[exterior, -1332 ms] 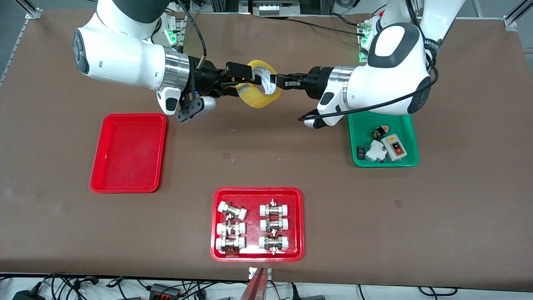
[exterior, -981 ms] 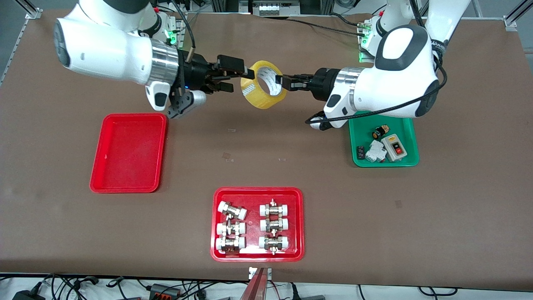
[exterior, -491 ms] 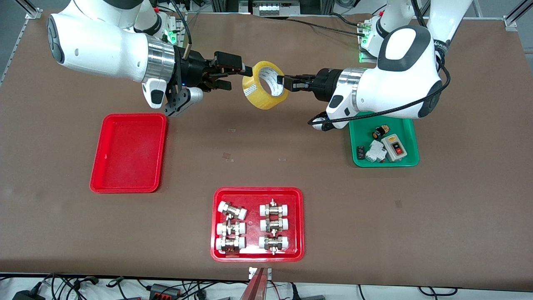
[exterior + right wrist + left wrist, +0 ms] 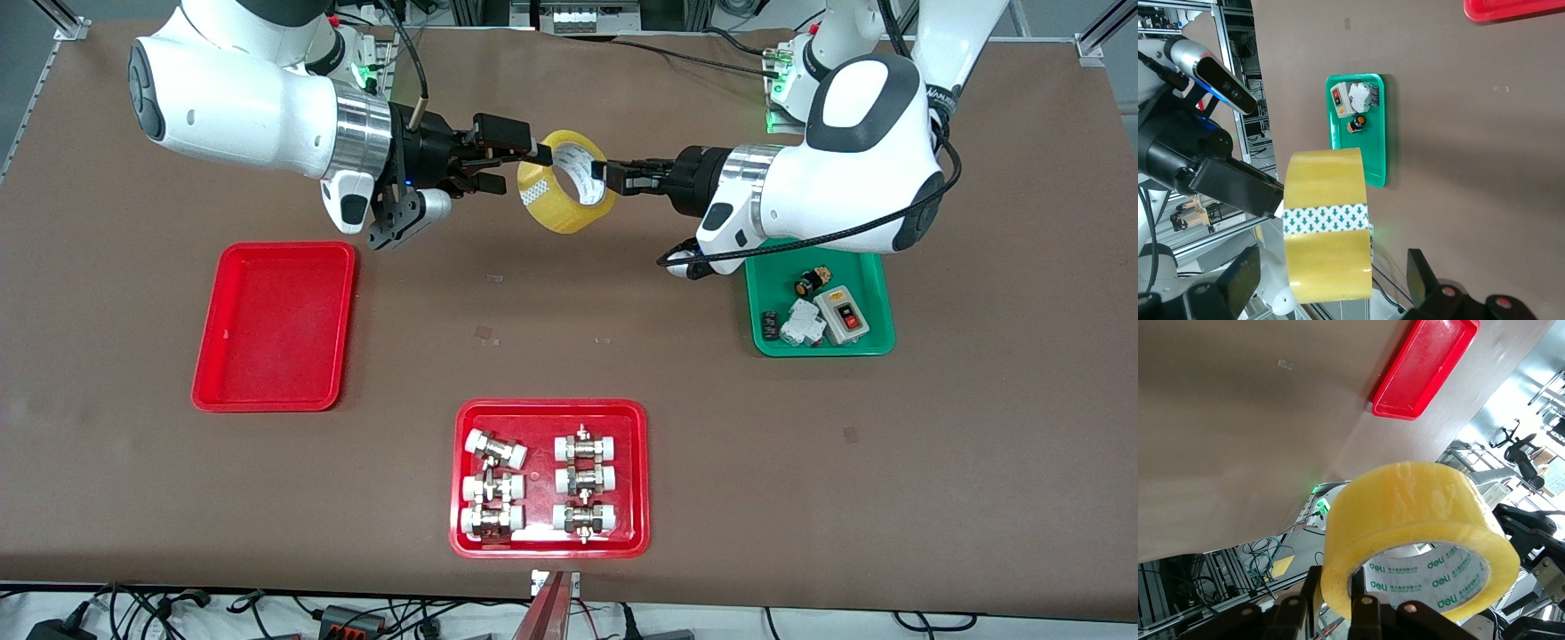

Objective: Left arm passes tape to right arm into tray
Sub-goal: 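Close the right gripper on the tape roll held by the left gripper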

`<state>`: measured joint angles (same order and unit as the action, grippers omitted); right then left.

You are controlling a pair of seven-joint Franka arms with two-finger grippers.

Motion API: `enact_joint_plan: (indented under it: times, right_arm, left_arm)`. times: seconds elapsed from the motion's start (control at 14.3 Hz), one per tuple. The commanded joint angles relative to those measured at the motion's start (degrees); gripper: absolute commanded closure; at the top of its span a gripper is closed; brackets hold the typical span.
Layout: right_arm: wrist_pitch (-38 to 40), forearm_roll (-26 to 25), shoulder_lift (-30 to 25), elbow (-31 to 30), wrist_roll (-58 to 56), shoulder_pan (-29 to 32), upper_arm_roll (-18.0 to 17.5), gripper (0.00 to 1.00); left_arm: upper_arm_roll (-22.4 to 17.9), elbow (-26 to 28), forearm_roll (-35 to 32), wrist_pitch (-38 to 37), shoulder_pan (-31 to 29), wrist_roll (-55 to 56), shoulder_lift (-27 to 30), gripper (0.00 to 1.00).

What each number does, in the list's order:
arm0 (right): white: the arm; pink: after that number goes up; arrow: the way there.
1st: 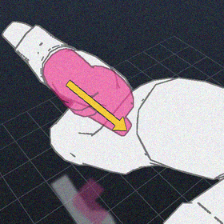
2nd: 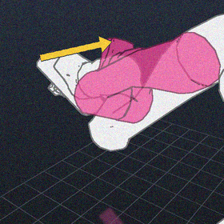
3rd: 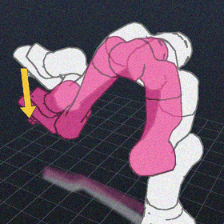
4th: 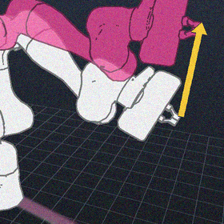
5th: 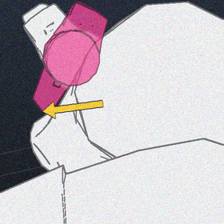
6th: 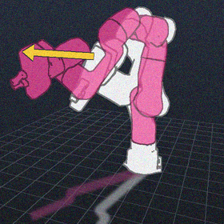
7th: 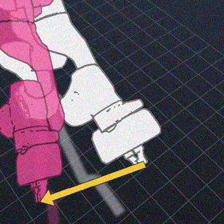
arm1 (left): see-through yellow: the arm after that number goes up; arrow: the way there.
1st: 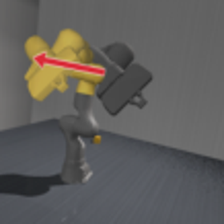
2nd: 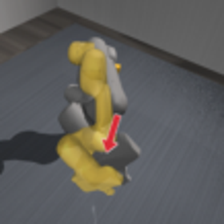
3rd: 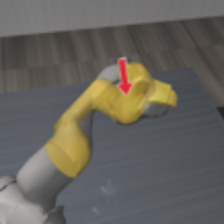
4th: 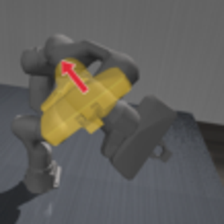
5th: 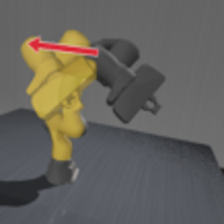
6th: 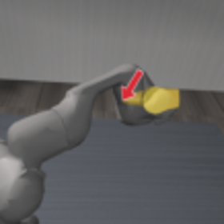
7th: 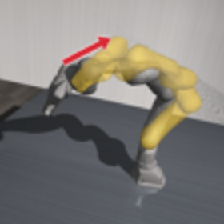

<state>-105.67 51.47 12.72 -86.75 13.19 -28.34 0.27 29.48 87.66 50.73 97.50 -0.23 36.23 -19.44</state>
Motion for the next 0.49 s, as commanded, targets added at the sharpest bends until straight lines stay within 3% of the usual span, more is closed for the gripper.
enact_joint_plan:
  times: [0.0, 0.28, 0.42]
  right_arm:
    - [-0.85, -0.67, 0.64, 0.35, 0.79, -0.4, -0.18, 0.03]
    - [-0.94, -0.14, 1.16, 0.35, 0.7, -0.4, -0.27, 0.04]
    - [-0.94, -0.14, 1.16, 0.35, 0.7, -0.48, -0.27, 0.15]
  left_arm:
    - [0.22, -1.0, 0.6, -1.17, -0.3, -0.63, 0.28, 1.0]
    - [0.22, -1.0, 0.6, -1.17, -0.3, -0.63, 0.37, 1.0]
    - [0.22, -1.0, 0.6, -1.17, -0.3, -0.63, 0.28, 1.0]
